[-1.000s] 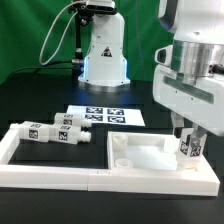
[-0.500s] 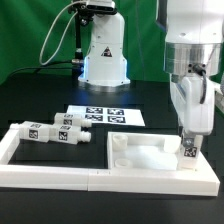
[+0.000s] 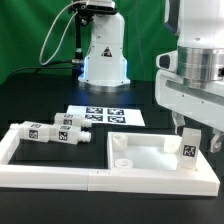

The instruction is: Assemble one leg

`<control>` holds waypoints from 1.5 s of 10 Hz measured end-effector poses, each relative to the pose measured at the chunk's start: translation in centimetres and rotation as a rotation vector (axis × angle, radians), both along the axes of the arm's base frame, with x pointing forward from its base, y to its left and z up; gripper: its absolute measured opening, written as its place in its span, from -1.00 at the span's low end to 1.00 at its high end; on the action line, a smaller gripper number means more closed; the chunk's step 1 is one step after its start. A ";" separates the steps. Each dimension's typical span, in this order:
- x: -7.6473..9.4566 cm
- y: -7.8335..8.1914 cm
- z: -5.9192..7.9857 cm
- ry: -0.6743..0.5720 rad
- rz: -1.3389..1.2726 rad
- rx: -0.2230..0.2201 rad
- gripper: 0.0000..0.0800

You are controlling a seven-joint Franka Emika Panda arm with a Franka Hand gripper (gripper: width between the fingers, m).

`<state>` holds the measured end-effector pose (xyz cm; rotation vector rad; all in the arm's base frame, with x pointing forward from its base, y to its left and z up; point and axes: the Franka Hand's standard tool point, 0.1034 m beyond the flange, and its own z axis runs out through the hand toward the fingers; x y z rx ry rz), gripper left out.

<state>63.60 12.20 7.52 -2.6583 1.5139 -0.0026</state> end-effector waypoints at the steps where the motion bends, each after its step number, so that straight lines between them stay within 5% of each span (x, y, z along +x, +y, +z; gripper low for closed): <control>1: 0.0 -0.1 0.0 -0.004 0.051 -0.003 0.62; 5: 0.3 -1.0 -0.1 -0.050 0.524 -0.085 0.62; 8: 0.3 -1.0 -0.1 -0.046 0.435 -0.079 0.35; 9: 0.3 -1.0 -0.1 -0.042 0.355 -0.074 -0.10; 10: 0.3 -1.0 -0.1 -0.041 0.317 -0.072 -0.29; 15: 0.3 -1.2 -0.2 -0.019 -0.201 -0.034 -0.29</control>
Offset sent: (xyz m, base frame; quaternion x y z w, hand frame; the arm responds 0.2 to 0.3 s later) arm 0.0056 -0.0118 0.0044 -0.0154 0.0305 -0.4661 0.8841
